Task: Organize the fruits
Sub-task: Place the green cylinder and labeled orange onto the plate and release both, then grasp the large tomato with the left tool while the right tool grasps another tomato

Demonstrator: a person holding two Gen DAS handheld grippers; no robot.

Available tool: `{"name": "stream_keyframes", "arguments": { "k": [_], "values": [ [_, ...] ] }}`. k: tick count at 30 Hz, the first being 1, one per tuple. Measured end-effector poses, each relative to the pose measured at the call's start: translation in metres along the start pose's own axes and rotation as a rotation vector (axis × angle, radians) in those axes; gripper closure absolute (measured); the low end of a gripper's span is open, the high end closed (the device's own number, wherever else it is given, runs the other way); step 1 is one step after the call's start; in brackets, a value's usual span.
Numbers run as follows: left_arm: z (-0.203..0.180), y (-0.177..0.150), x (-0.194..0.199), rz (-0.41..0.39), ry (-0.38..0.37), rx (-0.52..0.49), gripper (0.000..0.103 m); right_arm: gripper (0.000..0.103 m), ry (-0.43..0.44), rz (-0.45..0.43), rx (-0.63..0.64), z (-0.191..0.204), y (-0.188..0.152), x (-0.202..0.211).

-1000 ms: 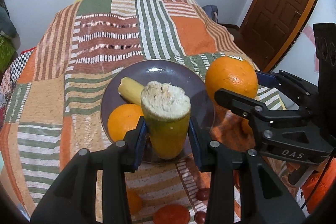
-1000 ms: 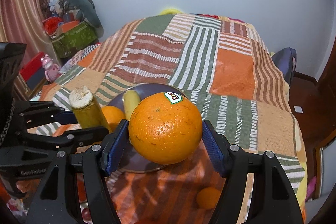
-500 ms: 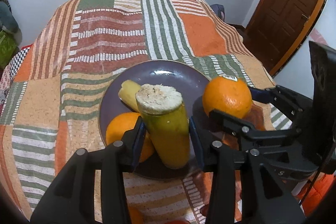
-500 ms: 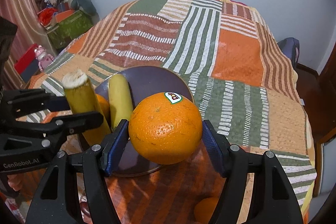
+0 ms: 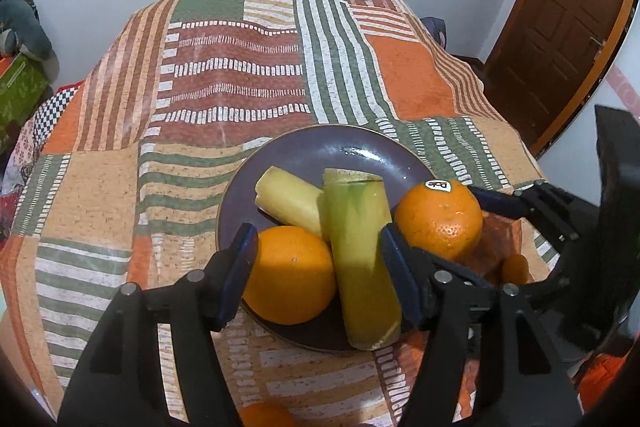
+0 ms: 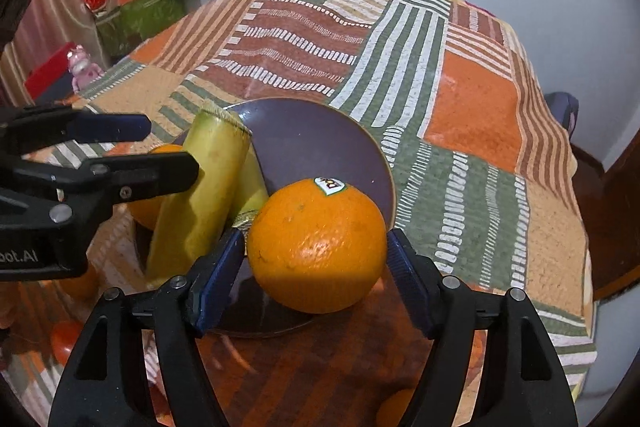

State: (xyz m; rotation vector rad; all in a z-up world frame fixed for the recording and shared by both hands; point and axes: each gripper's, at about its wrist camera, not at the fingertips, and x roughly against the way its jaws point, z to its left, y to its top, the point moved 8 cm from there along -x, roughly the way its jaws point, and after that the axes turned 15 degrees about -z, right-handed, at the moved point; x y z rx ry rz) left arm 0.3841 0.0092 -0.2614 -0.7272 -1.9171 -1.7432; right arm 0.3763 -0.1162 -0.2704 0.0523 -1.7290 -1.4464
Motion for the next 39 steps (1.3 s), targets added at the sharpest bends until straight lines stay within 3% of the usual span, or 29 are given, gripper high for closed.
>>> {"name": "stream_keyframes", "arguments": {
  "k": [3, 16, 24, 31, 39],
  "values": [
    [-0.001, 0.002, 0.008, -0.007, -0.003, 0.0, 0.04, 0.027, -0.016, -0.027, -0.001, -0.003, 0.008, 0.01],
    [-0.002, 0.015, 0.085, -0.099, 0.015, -0.052, 0.039, 0.026, -0.06, -0.151, -0.03, 0.003, 0.03, 0.086],
    [-0.004, -0.001, 0.135, -0.118, 0.016, -0.079, 0.039, 0.023, -0.084, -0.213, -0.043, 0.013, 0.028, 0.133],
    [-0.001, -0.035, 0.154, -0.073, 0.018, -0.086, 0.038, 0.021, -0.099, -0.224, -0.064, 0.02, 0.009, 0.157],
    [-0.001, -0.09, 0.145, 0.037, 0.005, -0.073, 0.038, 0.021, -0.111, -0.161, -0.057, 0.023, -0.026, 0.156]
  ]
}}
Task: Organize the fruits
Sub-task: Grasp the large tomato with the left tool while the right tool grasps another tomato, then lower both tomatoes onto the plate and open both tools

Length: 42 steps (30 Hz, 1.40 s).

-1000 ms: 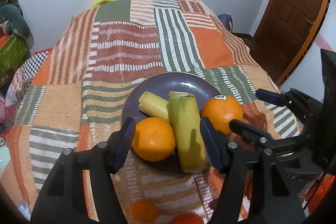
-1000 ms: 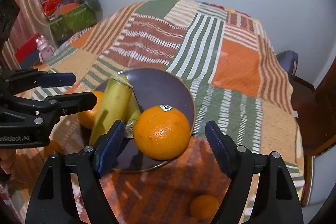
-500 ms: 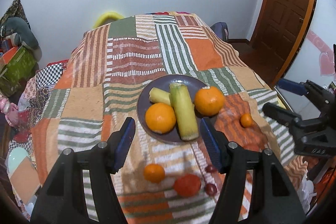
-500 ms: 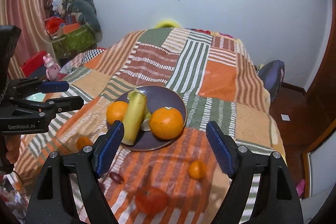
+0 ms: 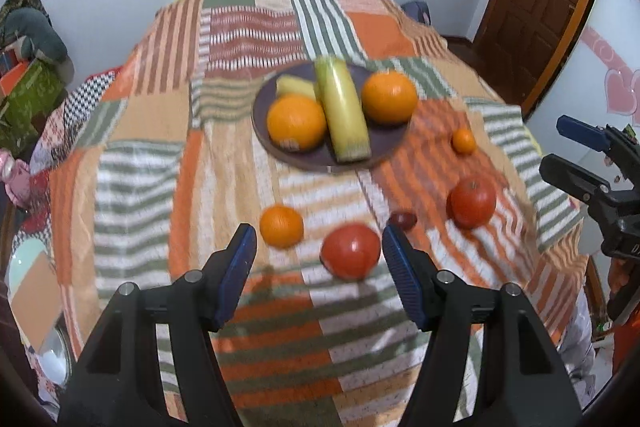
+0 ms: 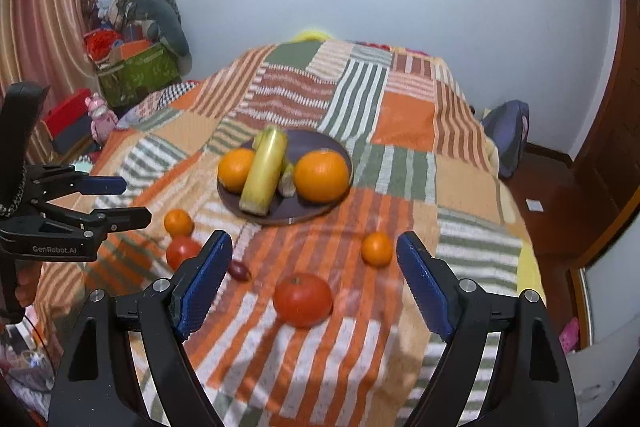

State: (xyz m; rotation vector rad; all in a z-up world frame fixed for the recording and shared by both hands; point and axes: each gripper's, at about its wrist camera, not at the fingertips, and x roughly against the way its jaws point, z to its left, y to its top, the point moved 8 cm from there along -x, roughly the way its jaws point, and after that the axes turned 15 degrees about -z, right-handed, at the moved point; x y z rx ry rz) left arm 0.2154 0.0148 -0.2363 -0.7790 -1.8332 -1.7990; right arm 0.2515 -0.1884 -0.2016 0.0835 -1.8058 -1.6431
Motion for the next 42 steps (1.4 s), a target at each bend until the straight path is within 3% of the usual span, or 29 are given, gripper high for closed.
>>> {"name": "stream_keyframes", "arguments": {
  "k": [9, 20, 27, 29, 42],
  "values": [
    [-0.011, -0.032, -0.024, 0.086, -0.026, 0.013, 0.039, 0.021, 0.012, 0.116, -0.031, 0.003, -0.054, -0.013],
    [-0.014, -0.037, -0.051, 0.129, -0.042, 0.038, 0.049, 0.022, 0.049, 0.174, -0.072, 0.004, -0.076, -0.037],
    [-0.016, -0.036, -0.059, 0.135, -0.06, 0.047, 0.055, 0.043, 0.07, 0.206, -0.092, 0.008, -0.082, -0.052],
    [-0.016, -0.035, -0.06, 0.133, -0.06, 0.046, 0.055, 0.054, 0.08, 0.214, -0.098, 0.009, -0.084, -0.054],
    [-0.014, -0.02, -0.048, 0.091, -0.061, 0.059, 0.057, 0.056, 0.073, 0.182, -0.109, 0.001, -0.07, -0.045]
  ]
}}
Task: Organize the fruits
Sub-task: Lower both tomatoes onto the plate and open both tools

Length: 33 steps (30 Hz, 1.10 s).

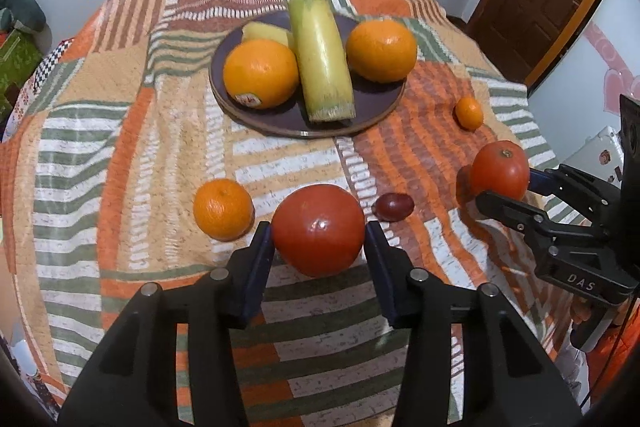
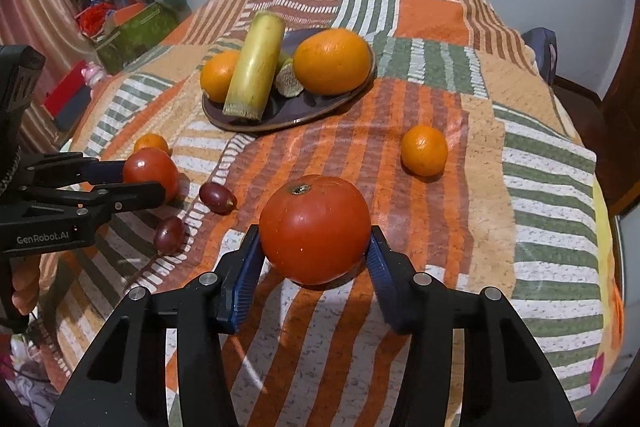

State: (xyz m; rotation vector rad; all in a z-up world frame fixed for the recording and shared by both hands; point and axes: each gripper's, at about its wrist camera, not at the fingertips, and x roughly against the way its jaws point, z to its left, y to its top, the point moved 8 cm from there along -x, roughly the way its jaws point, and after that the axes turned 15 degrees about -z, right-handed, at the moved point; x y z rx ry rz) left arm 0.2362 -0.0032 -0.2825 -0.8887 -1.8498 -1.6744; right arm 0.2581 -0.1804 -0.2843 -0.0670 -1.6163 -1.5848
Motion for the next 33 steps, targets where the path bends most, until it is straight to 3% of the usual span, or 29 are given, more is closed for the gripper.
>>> {"name": "stream_keyframes", "arguments": {
  "k": [17, 25, 33],
  "values": [
    [0.009, 0.085, 0.022, -0.157, 0.051, -0.025, 0.057, 0.056, -0.019, -0.177, 0.053, -0.002, 0.09, 0.013],
    [0.019, 0.122, 0.004, -0.183, 0.062, -0.015, 0.057, 0.056, -0.012, -0.218, 0.086, 0.002, 0.123, -0.006],
    [0.029, 0.15, -0.025, -0.184, 0.077, -0.013, 0.057, 0.056, 0.006, -0.21, 0.098, 0.003, 0.135, -0.034]
  ]
}}
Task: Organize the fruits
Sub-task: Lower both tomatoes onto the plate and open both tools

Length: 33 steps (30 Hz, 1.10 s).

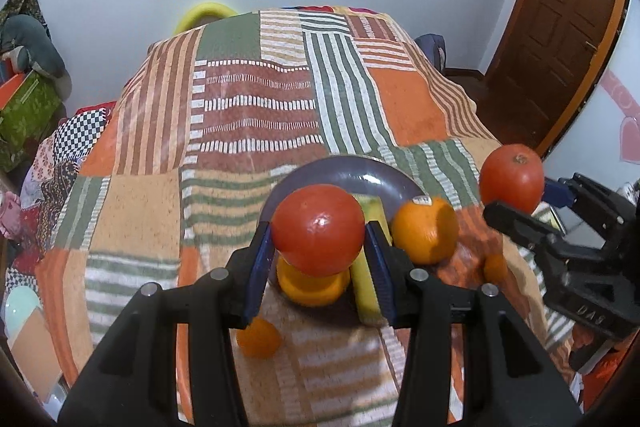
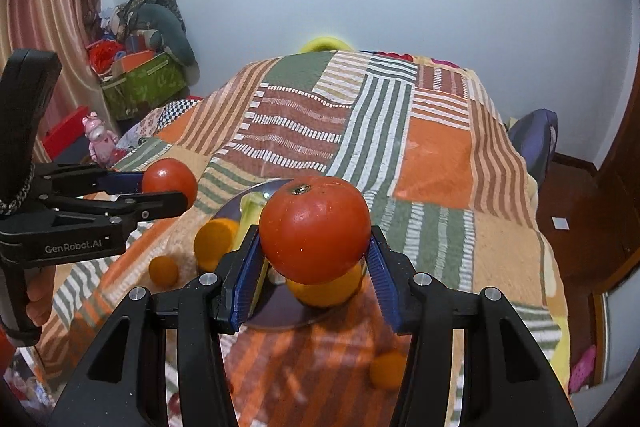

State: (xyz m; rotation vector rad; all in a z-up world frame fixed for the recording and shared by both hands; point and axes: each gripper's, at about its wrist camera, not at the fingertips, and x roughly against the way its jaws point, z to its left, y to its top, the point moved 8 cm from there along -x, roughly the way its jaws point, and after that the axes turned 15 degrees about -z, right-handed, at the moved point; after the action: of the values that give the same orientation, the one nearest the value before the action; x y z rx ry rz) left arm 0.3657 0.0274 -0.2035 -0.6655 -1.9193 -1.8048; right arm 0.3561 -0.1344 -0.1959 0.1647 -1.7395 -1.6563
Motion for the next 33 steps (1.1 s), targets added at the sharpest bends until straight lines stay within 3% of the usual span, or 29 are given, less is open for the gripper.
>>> {"name": "stream_keyframes", "arguments": {
  "k": [11, 33],
  "values": [
    [0.005, 0.017, -0.049, 0.016, 0.017, -0.005, 0.057, 0.056, -0.003, 0.026, -0.004, -0.012, 0.001, -0.042],
    [0.005, 0.0, -0.133, 0.164, -0.023, 0.071, 0.057, 0.055, 0.035, 0.173, 0.032, -0.007, -0.035, -0.1]
  ]
}}
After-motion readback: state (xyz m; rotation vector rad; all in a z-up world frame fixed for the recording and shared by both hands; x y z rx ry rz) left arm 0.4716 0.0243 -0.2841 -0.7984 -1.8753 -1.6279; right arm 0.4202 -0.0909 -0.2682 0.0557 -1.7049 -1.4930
